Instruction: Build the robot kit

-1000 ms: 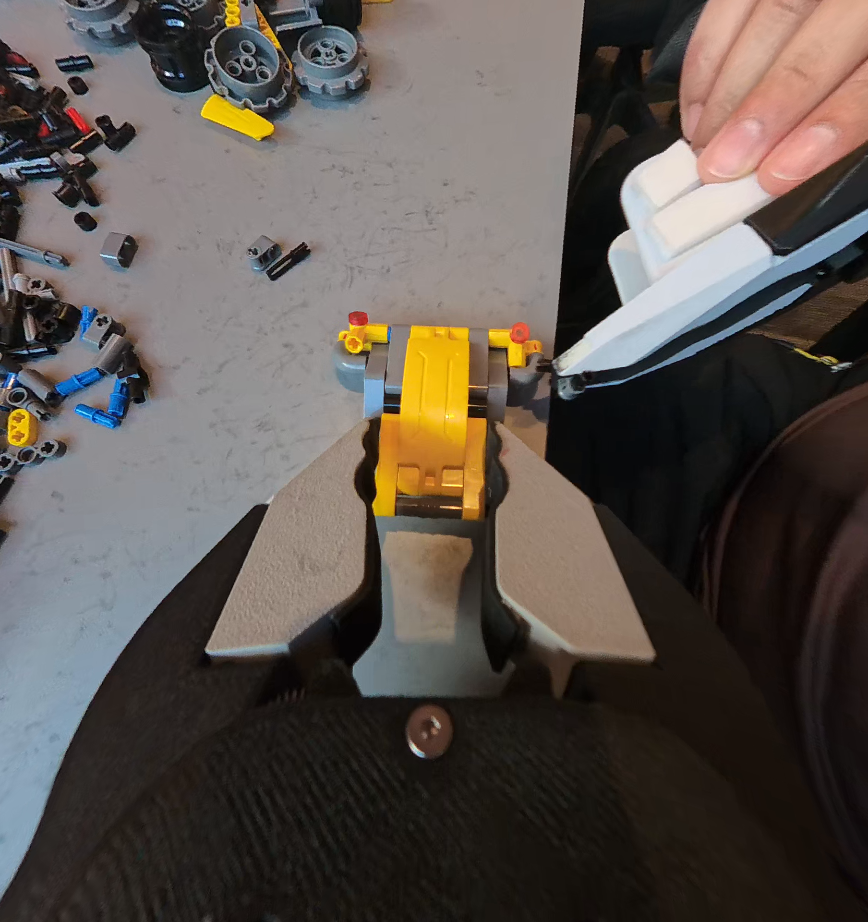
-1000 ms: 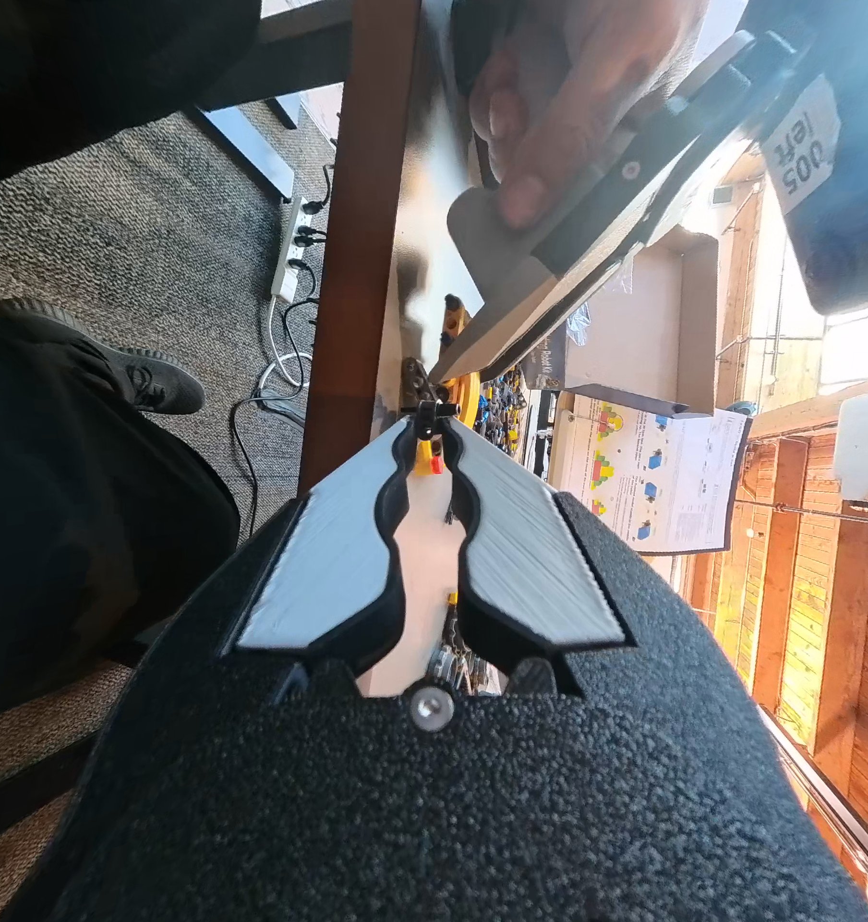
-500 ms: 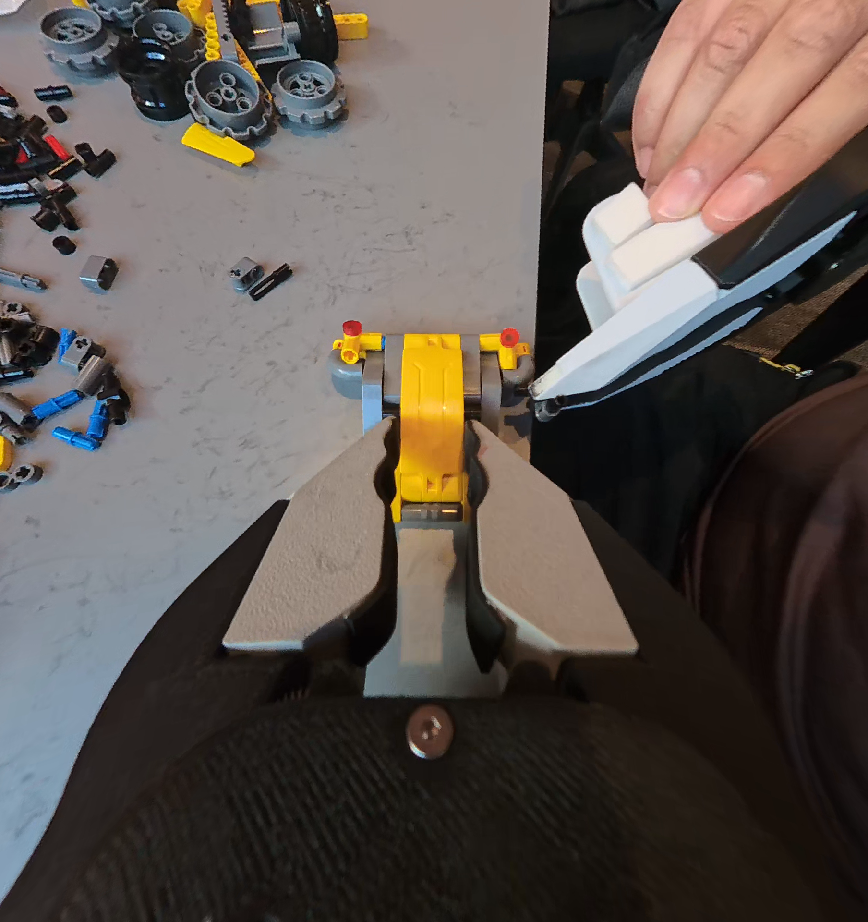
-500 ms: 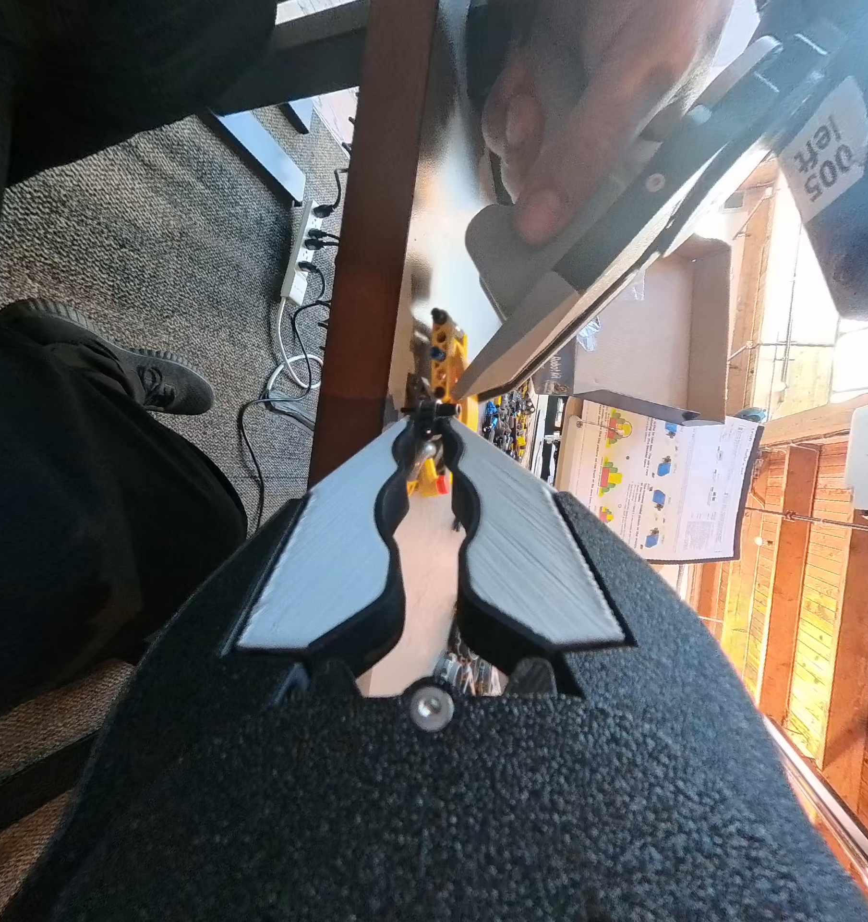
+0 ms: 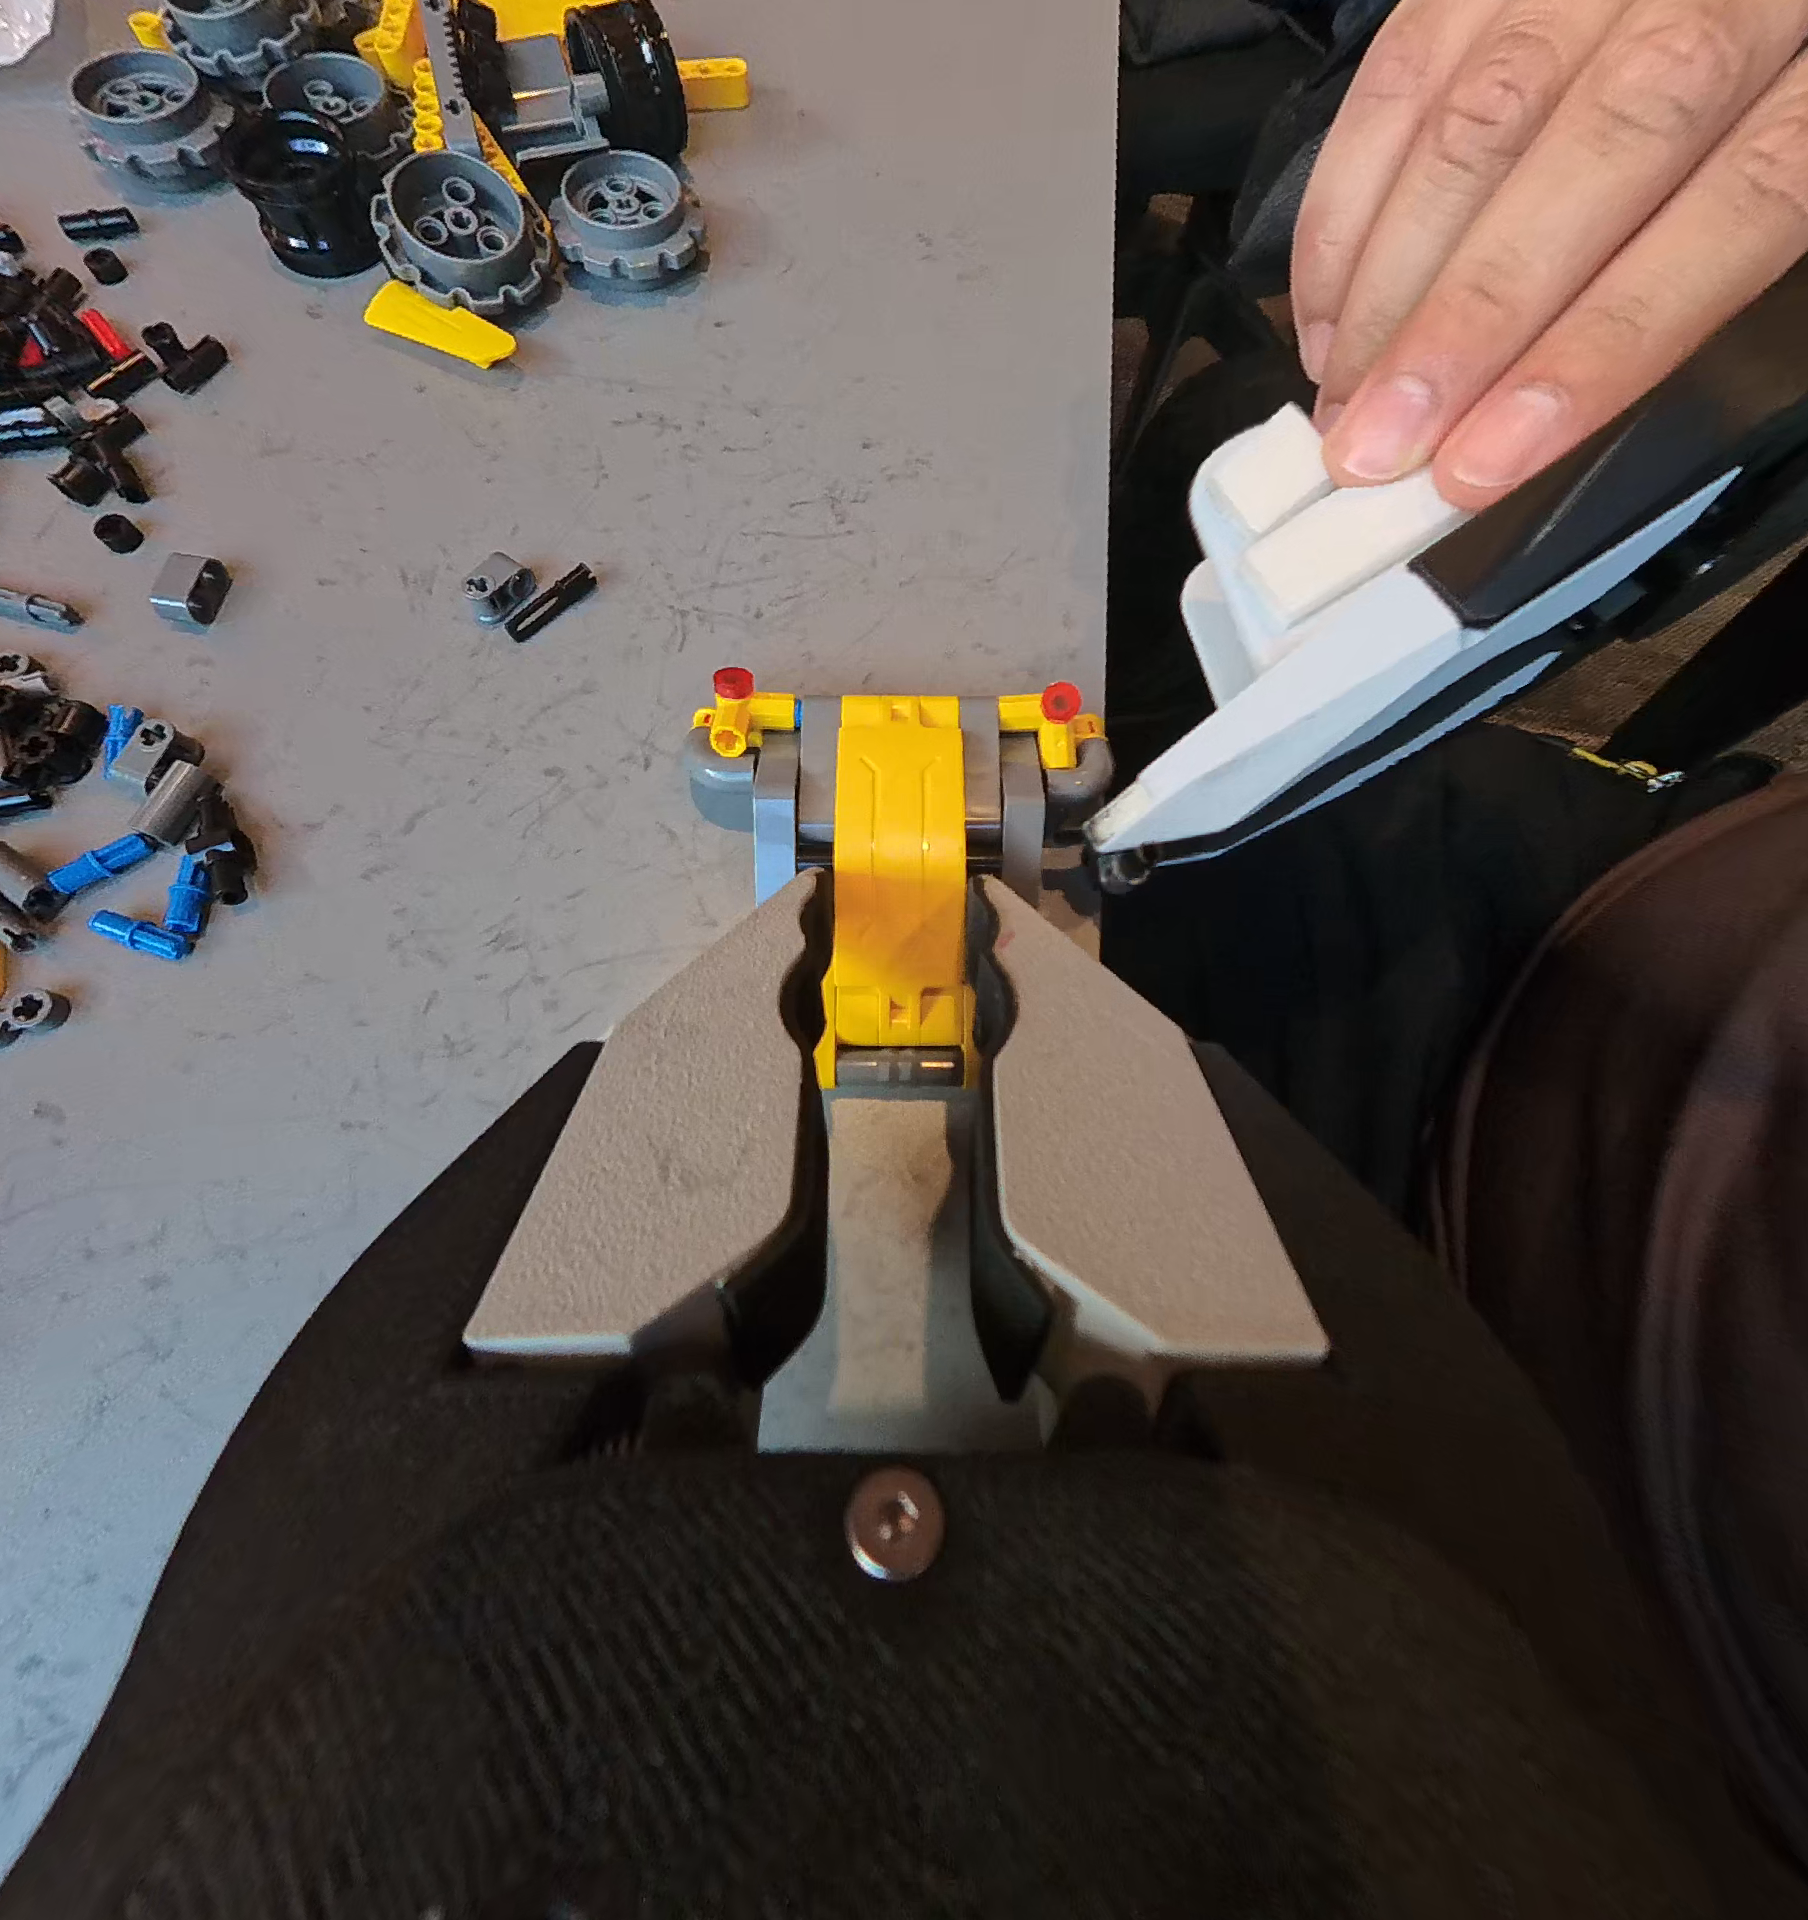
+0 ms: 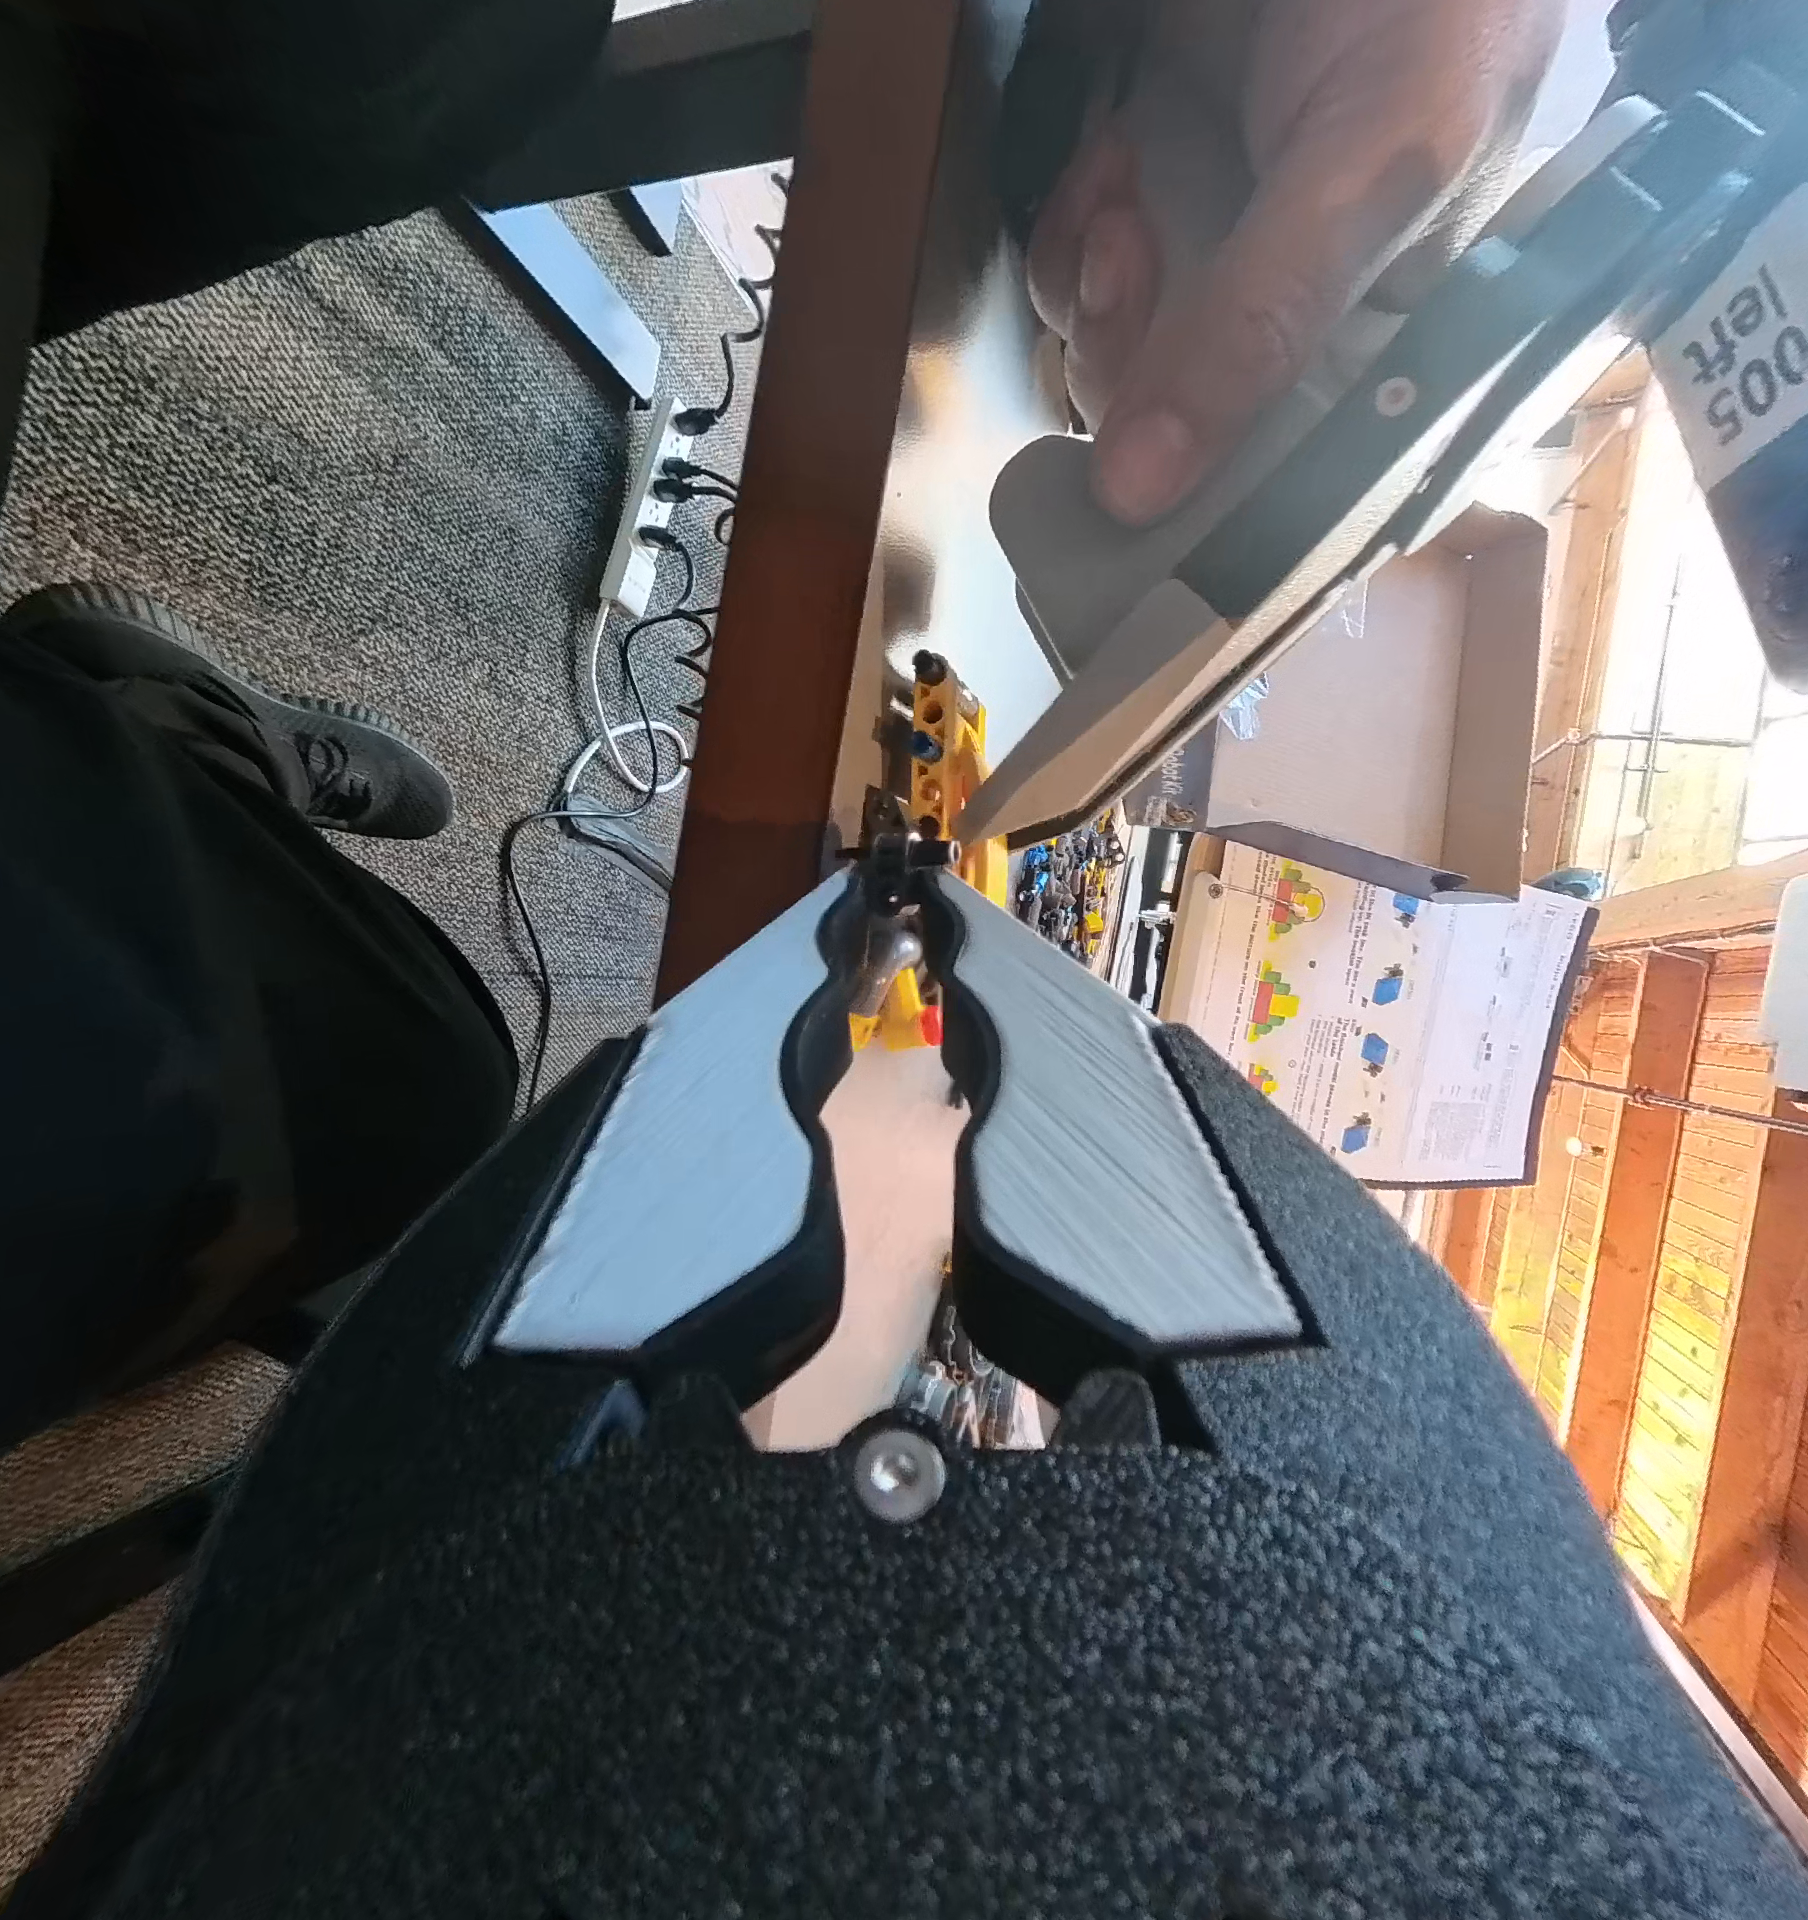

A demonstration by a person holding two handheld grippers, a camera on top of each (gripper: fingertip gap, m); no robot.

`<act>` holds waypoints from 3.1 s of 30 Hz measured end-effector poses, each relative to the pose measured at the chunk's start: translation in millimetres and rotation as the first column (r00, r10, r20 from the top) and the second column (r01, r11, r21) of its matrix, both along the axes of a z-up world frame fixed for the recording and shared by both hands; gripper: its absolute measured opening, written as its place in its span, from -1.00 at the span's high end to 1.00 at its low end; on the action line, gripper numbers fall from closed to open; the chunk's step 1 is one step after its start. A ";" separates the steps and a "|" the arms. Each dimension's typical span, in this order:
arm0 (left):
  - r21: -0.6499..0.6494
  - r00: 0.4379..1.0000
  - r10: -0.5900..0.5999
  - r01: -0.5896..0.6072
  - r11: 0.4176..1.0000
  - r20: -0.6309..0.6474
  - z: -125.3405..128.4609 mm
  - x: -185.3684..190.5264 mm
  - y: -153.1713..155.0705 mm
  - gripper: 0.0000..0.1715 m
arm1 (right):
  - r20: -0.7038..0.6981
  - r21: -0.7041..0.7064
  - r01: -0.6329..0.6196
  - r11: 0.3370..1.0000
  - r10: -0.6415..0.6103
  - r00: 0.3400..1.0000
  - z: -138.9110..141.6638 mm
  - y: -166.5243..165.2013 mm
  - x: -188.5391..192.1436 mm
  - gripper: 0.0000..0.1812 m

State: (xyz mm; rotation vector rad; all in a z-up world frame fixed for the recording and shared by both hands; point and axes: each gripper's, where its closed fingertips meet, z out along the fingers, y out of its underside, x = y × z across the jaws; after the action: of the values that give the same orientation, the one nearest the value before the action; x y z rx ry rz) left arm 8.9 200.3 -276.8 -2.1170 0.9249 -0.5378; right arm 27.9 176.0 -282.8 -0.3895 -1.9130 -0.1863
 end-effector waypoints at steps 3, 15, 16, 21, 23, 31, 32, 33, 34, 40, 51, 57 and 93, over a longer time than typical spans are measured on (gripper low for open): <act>-0.003 1.000 -0.009 0.009 1.000 0.008 0.1 1.9 -0.7 0.74 | 0.018 0.006 -0.005 1.000 0.005 1.000 -2.5 -1.2 -1.2 0.93; -0.017 0.999 -0.045 0.045 0.999 0.002 0.0 3.6 -0.4 0.73 | 0.199 0.156 -0.056 0.986 0.024 0.980 -3.1 1.4 0.6 0.93; -0.019 0.999 -0.049 0.049 0.999 0.003 -0.1 3.7 -0.4 0.73 | 0.219 0.173 -0.064 0.983 0.025 0.975 -3.1 1.6 0.9 0.93; -0.032 0.998 -0.067 0.068 0.997 0.007 -0.2 3.8 -0.6 0.73 | 0.302 0.266 -0.106 0.958 0.022 0.953 -3.2 2.2 1.3 0.94; -0.037 0.997 -0.080 0.080 0.996 0.004 -0.1 4.5 -0.5 0.73 | 0.324 0.282 -0.124 0.951 0.027 0.946 -3.4 1.5 0.9 0.94; -0.033 0.994 -0.105 0.106 0.994 0.017 0.7 10.4 -4.2 0.74 | 0.298 0.302 -0.095 0.949 0.001 0.955 -5.1 -4.4 1.0 0.96; -0.022 0.994 -0.109 0.109 0.994 0.020 0.8 11.4 -5.8 0.74 | 0.286 0.298 -0.088 0.951 -0.001 0.958 -5.1 -5.8 1.7 0.96; -0.015 0.993 -0.112 0.112 0.994 0.024 0.8 12.1 -7.7 0.74 | 0.272 0.294 -0.080 0.953 -0.004 0.962 -4.4 -7.4 2.4 0.96; -0.013 0.993 -0.112 0.112 0.994 0.028 0.9 12.8 -9.2 0.73 | 0.256 0.293 -0.069 0.954 -0.009 0.967 -3.1 -8.3 3.2 0.96; 0.076 0.997 -0.077 0.078 0.994 -0.018 8.8 8.7 -10.6 0.70 | 0.198 0.243 -0.044 0.969 -0.005 0.980 0.5 -18.6 13.7 0.96; 0.442 0.967 0.119 -0.007 0.897 -0.227 32.9 19.4 -37.4 0.51 | 0.084 0.145 0.045 0.988 -0.058 0.995 6.5 -18.1 30.7 0.96; 0.465 0.900 0.179 0.030 0.885 -0.397 7.2 26.0 -28.3 0.42 | 0.044 0.114 0.053 0.992 -0.058 0.997 8.7 -24.4 33.6 0.96; 0.586 0.848 0.276 0.049 0.809 -0.452 -4.2 26.6 -25.8 0.68 | -0.146 0.128 0.082 0.988 -0.063 0.987 40.3 0.9 36.6 0.97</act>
State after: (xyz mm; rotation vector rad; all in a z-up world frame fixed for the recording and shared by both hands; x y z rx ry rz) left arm 35.5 174.5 -281.1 -1.7347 1.0664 0.3929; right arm 64.5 176.9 -242.5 -0.3722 -1.7368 -0.3248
